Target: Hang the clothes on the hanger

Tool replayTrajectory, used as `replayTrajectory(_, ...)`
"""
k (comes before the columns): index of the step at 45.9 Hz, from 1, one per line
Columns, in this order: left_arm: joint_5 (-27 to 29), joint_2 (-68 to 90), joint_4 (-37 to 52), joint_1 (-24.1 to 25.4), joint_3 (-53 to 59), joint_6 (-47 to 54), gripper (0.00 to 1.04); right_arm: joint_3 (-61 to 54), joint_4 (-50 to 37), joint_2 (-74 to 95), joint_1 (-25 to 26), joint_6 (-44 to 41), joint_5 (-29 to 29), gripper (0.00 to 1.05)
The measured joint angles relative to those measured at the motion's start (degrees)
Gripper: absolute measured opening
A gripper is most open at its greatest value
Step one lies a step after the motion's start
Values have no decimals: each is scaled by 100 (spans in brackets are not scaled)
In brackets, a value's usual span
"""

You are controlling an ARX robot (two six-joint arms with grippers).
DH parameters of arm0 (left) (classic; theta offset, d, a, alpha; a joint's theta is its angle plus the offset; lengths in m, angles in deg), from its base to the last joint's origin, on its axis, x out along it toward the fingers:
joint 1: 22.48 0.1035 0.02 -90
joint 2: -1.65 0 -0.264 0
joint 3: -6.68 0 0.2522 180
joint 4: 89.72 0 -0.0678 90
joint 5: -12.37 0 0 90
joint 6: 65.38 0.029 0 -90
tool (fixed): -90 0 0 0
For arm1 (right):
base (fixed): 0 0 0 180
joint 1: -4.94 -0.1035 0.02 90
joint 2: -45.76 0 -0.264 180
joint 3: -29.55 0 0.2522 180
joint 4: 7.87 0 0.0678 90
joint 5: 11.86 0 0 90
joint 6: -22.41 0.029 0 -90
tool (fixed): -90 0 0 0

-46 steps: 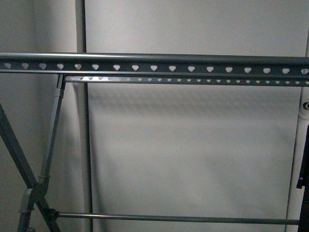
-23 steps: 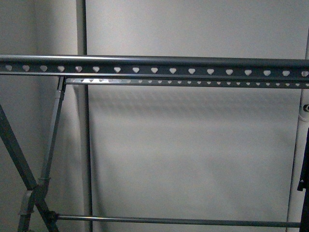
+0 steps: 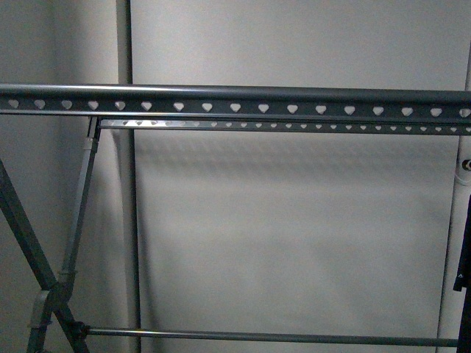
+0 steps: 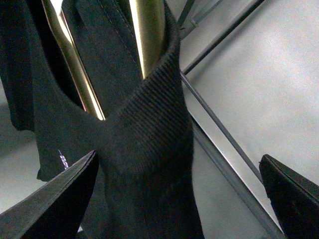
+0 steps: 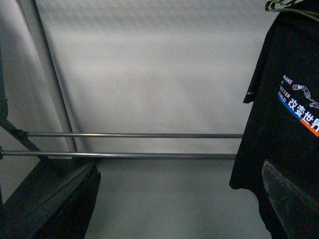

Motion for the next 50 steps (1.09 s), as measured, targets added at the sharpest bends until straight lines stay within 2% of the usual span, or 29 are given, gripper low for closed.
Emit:
replayTrajectory(12,400,1049,140,-68,-866,26,98,0,0,0,0,-2,0,97)
replayTrajectory(14,450,1119,103,-81,-964,57,94,0,0,0,0,-2,0,97)
replayTrajectory(23,479,1207,-70,-122,-1198,201,61,0,0,0,0,0,0,97)
replayTrajectory(26,413,1182,-74,-118,-1196,240,47,0,0,0,0,0,0,97)
replayTrajectory(40,118,1154,-278,-9,-1130,317,5,0,0,0,0,-2,0,97)
replayTrajectory(50,-787,765,-752,-249,-1097,951,4,0,0,0,0,-2,0,97)
